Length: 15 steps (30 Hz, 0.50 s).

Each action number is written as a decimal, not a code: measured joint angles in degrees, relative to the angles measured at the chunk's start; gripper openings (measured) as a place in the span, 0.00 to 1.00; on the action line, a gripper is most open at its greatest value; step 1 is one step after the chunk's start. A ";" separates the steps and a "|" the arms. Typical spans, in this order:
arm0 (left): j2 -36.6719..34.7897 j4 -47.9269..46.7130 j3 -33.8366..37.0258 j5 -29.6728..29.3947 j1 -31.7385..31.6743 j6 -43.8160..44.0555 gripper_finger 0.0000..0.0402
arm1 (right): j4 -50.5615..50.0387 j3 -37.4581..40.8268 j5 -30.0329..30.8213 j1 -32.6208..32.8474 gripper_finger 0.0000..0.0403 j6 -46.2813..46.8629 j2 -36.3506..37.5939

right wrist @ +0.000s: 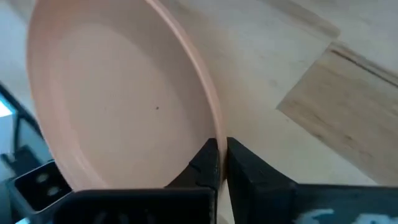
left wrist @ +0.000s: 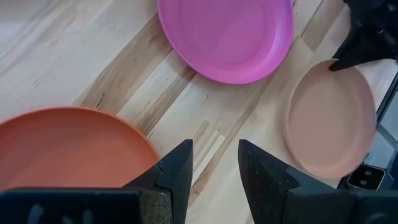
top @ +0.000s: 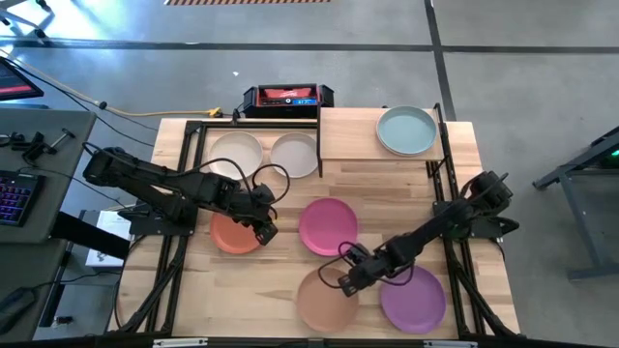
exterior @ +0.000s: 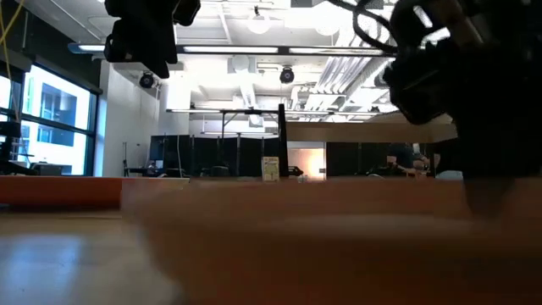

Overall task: Place and stack plates onto a shelf
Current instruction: Stack the brown plate on top of the blue plate on the shelf

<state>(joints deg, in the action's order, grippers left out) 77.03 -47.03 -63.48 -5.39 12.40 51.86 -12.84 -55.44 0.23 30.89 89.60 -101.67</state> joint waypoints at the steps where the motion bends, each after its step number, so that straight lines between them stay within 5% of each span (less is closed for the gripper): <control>1: 0.00 -0.01 0.00 0.01 0.00 0.00 0.29 | -0.13 0.00 0.32 0.00 0.00 -0.07 0.63; 15: 0.00 0.22 0.00 0.04 0.04 0.00 0.29 | -12.55 0.00 2.78 -0.02 0.00 -2.43 12.68</control>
<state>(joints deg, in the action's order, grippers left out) 77.03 -46.81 -63.48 -5.34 12.45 51.86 -25.39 -55.44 3.01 30.87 87.18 -88.98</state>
